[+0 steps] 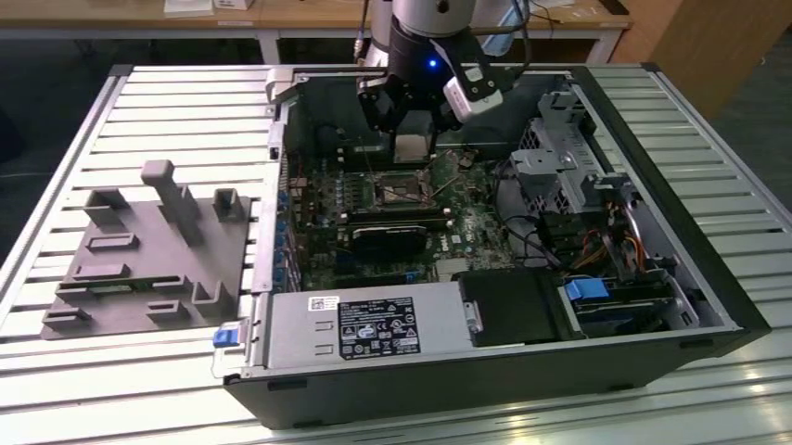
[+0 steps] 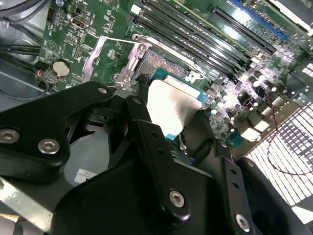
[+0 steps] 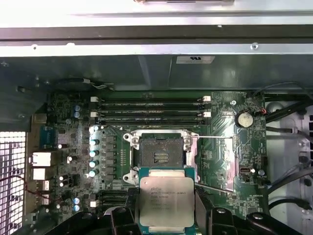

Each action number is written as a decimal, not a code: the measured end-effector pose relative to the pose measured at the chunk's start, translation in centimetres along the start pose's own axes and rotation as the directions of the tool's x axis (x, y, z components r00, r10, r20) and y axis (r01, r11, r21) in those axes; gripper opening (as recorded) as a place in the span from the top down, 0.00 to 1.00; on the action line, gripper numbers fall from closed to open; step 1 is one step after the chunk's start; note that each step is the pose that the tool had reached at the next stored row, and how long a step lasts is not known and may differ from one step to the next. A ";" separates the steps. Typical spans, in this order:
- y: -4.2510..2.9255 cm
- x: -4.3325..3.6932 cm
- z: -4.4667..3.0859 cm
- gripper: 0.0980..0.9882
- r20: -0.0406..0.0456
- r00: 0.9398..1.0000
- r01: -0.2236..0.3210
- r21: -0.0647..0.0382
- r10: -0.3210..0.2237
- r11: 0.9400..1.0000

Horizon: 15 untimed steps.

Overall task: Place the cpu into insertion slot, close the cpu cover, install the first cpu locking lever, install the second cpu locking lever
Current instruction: 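Place the cpu into insertion slot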

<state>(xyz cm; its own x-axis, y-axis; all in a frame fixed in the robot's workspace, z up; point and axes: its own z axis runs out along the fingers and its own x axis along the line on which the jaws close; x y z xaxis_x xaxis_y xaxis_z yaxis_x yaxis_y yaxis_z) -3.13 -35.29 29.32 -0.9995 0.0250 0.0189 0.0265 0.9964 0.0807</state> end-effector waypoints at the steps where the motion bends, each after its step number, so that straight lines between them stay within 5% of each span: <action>1: 0.02 0.00 0.16 0.51 0.000 1.000 0.000 0.000 0.000 1.000; 15: 0.74 -0.01 1.58 0.51 0.000 1.000 0.000 0.003 0.000 1.000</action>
<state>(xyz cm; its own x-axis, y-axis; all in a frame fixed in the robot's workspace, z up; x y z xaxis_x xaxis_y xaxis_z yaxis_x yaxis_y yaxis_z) -3.13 -34.42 27.80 -0.9995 0.0250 0.0187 0.0264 0.9966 0.0776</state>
